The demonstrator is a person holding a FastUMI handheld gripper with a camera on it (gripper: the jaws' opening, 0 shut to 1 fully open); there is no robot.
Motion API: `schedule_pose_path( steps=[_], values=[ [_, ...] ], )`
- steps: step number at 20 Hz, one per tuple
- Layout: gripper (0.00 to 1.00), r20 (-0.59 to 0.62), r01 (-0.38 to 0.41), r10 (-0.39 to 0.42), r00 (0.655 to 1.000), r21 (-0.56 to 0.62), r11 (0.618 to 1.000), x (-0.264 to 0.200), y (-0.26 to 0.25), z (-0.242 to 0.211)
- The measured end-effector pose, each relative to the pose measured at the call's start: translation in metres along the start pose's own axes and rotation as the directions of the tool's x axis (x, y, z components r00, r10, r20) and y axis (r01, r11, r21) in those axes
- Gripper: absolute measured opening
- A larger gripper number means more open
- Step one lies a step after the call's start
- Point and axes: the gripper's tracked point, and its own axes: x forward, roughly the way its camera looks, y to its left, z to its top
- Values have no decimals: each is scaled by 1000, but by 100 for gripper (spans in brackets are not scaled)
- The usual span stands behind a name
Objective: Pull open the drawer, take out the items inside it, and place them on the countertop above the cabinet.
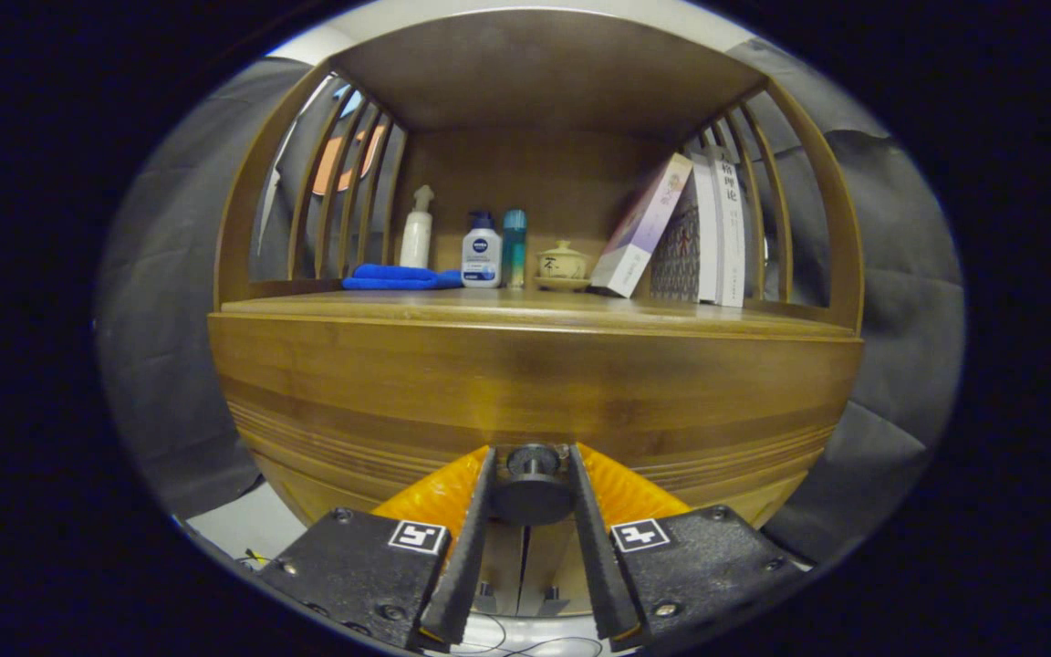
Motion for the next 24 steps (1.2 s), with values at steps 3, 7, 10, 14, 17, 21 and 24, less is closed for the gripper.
schedule_pose_path(
  steps=[3, 7, 10, 14, 17, 21, 24],
  values=[
    [49, -16, 10, -10, 1000, 29, 1000, -2, 0, -2],
    [46, -19, 10, -10, 1000, -9, 1000, -1, -1, -2],
    [44, -24, 7, -7, 1000, -3, 1000, -3, -1, -1],
    [44, -12, 7, -7, 1000, -28, 1000, -9, -1, -2],
    [44, -14, -2, 2, 1000, -22, 1000, -18, -1, -3],
    [44, -10, -12, 12, 1000, -15, 1000, -34, -1, -5],
    [44, -7, -18, 18, 1000, -13, 1000, -44, -1, -6]
  ],
)
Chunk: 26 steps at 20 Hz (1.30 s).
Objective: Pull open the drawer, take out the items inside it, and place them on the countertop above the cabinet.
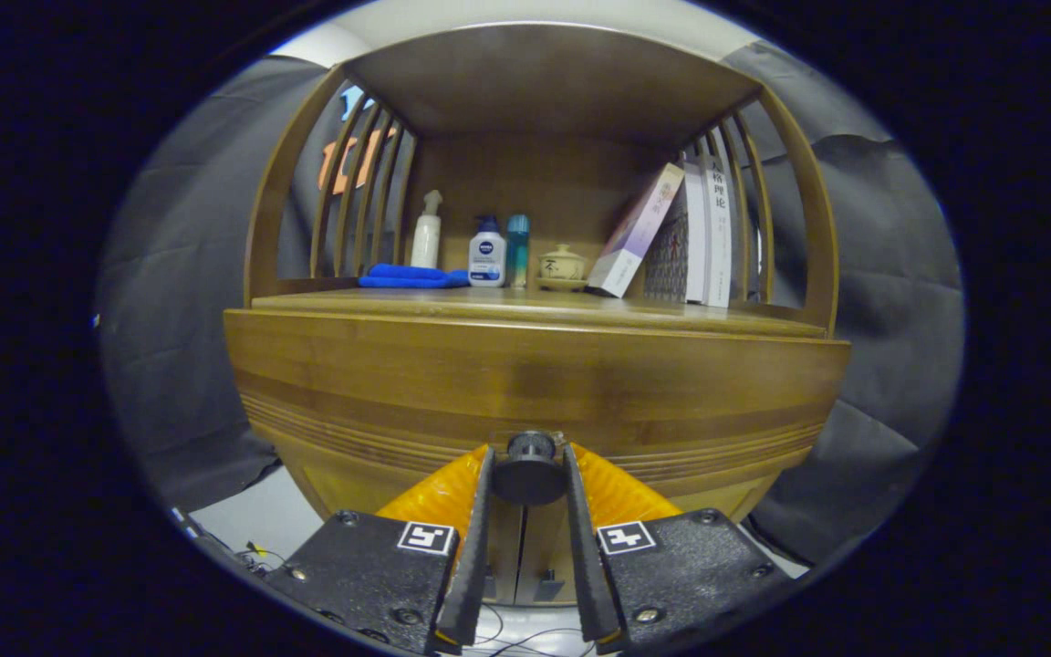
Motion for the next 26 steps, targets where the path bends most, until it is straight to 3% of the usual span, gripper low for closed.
schedule_pose_path(
  steps=[13, 21, 26],
  values=[
    [43, 10, 5, -5, 1000, -15, 1000, -16, -2, -2],
    [57, 15, 26, -26, 1000, -16, 1000, -1, -8, 3],
    [52, -5, 3, -3, 1000, -2, 1000, 6, -4, -1]
  ],
)
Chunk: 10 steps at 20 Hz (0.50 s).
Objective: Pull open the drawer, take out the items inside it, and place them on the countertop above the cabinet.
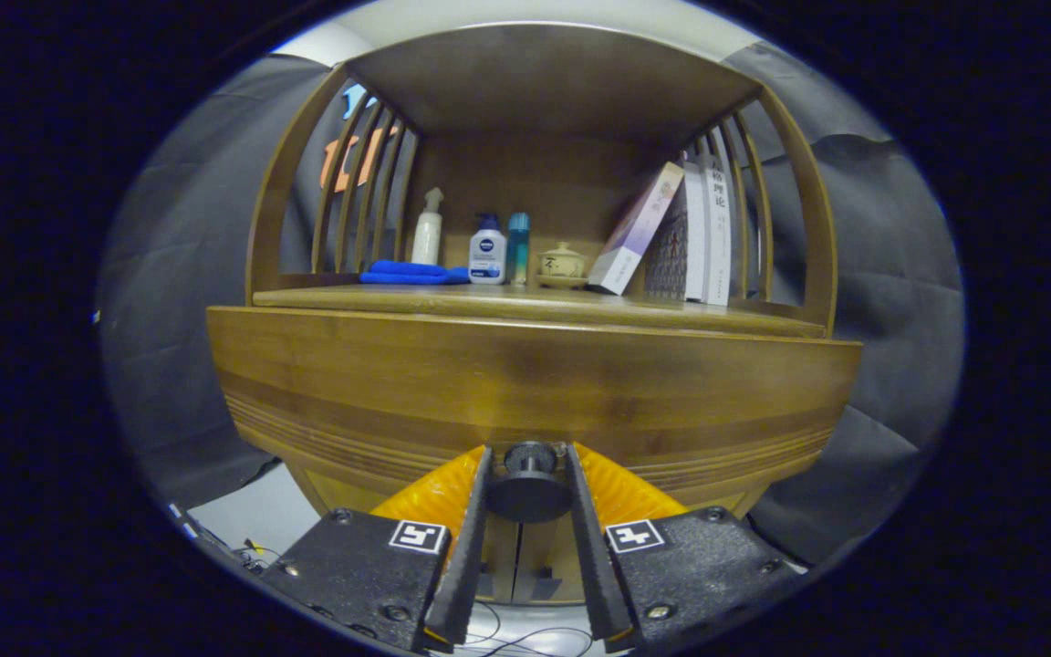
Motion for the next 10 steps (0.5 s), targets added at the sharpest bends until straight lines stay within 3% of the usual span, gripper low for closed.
schedule_pose_path(
  steps=[6, 10],
  values=[
    [40, -11, -4, 4, 1000, 1, 1000, -2, 0, -1],
    [39, -15, -5, 5, 1000, -1, 1000, -17, -1, -4]
  ],
)
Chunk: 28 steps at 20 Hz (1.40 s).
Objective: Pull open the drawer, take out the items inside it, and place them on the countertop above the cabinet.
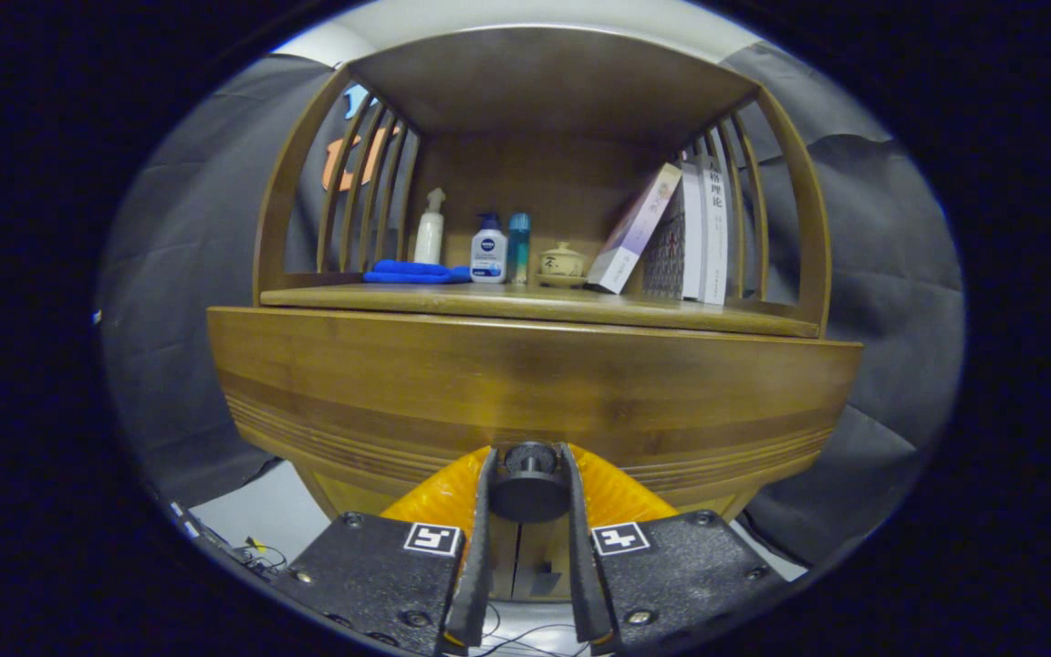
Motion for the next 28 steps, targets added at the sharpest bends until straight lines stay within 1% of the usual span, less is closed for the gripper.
schedule_pose_path(
  steps=[9, 14, 19, 22, 26, 28],
  values=[
    [39, 11, -8, 8, 1000, 8, 1000, -46, -2, -12],
    [39, 27, -14, 14, 1000, -8, 1000, -64, -3, -17],
    [39, 24, -15, 15, 1000, -1, 1000, -72, -2, -26],
    [39, 40, -10, 11, 999, -31, 999, -74, -3, -24],
    [40, 21, -19, 19, 1000, -14, 1000, -75, -3, -25],
    [55, 25, -1, 3, 1000, -47, 999, -75, -6, -24]
  ],
)
